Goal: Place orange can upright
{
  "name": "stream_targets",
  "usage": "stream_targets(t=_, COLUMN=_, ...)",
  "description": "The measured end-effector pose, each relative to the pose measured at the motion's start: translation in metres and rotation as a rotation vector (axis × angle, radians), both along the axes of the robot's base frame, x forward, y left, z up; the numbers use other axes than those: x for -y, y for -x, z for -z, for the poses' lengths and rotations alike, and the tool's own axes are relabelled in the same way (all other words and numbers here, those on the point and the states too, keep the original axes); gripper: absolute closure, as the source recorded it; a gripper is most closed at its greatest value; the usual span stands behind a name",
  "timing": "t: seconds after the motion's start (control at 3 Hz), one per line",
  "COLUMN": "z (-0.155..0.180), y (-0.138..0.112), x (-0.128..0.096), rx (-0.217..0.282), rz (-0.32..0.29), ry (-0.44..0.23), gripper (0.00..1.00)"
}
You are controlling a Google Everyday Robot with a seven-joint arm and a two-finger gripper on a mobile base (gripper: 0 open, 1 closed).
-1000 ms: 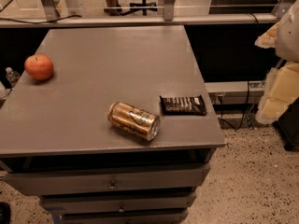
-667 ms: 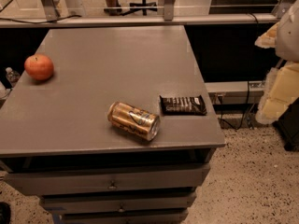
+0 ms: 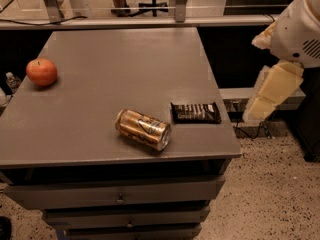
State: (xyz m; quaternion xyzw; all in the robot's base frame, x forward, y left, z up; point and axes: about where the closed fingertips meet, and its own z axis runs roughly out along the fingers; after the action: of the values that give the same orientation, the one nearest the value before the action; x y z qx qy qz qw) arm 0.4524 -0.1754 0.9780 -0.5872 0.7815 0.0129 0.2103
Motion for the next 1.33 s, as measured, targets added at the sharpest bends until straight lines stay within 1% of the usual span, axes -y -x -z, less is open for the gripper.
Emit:
stream_targets(t=0.33, z=0.004, y=-0.015, x=-0.046, rx=-0.002, rz=0.014, ry=-0.064, gripper=0.00)
stream_targets(t=0.67, z=0.017, y=-0.023, x=-0.094, rx=-0.030, rz=0.031, ry=-0.084, gripper=0.00)
stream_targets(t=1.0, z=0.040, y=-0.030, x=-0.130, rx=-0.071, rz=0.054, ry=-0.079, gripper=0.00)
stream_targets(t=1.33, z=0.058, y=-0.035, x=-0.155, rx=-0.110, rz=0.076, ry=-0.073, gripper=0.00)
